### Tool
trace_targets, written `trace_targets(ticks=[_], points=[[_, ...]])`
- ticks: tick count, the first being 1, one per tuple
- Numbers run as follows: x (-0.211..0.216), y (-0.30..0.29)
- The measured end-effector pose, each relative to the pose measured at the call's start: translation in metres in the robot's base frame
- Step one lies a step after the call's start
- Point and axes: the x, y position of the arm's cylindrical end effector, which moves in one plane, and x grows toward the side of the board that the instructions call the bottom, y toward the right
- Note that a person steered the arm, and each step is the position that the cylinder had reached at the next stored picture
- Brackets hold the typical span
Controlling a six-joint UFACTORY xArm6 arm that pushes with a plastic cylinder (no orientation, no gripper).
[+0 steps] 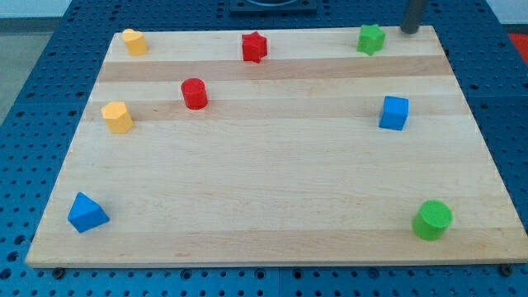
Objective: Put the green star to the bottom right of the red star
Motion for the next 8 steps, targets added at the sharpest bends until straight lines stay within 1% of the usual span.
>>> trace_targets(ticks=[1, 2, 3, 4, 5, 6, 7, 8], points=[[0.041, -0.073], [0.096, -0.141], [0.127, -0.173], [0.131, -0.133], [0.124, -0.083], [0.105, -0.079], [0.075, -0.079], [0.065, -0.101]])
